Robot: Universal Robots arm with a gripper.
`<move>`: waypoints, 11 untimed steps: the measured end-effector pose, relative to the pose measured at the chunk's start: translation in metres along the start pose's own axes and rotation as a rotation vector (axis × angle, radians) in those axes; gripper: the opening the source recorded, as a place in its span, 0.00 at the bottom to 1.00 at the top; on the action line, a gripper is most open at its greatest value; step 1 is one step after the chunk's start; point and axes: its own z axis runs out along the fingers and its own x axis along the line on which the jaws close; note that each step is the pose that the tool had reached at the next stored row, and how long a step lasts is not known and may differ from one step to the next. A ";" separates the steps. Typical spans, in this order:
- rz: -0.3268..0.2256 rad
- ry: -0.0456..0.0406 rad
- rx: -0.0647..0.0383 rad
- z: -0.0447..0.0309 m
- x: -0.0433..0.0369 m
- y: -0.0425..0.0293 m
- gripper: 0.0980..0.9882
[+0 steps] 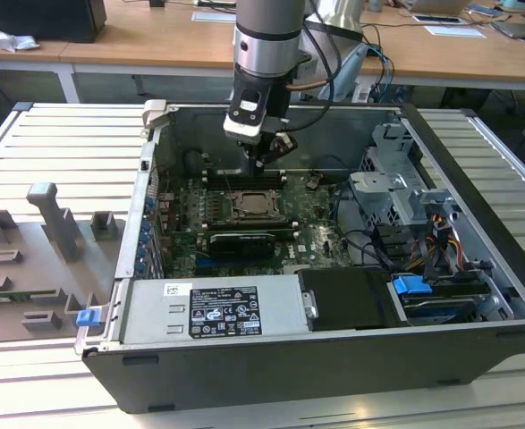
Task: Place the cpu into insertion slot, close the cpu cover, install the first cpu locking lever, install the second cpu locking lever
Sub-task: 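Install the first cpu locking lever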
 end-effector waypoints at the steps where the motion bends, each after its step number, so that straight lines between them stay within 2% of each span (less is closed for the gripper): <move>1: -0.010 0.0001 0.000 0.0001 0.0000 -0.0001 0.01; 6: -0.043 0.0007 0.001 0.0006 0.0001 -0.0004 0.01; 8: -0.135 0.0022 0.004 0.0016 0.0001 -0.0004 0.01; 11: -0.216 -0.0008 0.002 0.0025 0.0000 -0.0005 0.01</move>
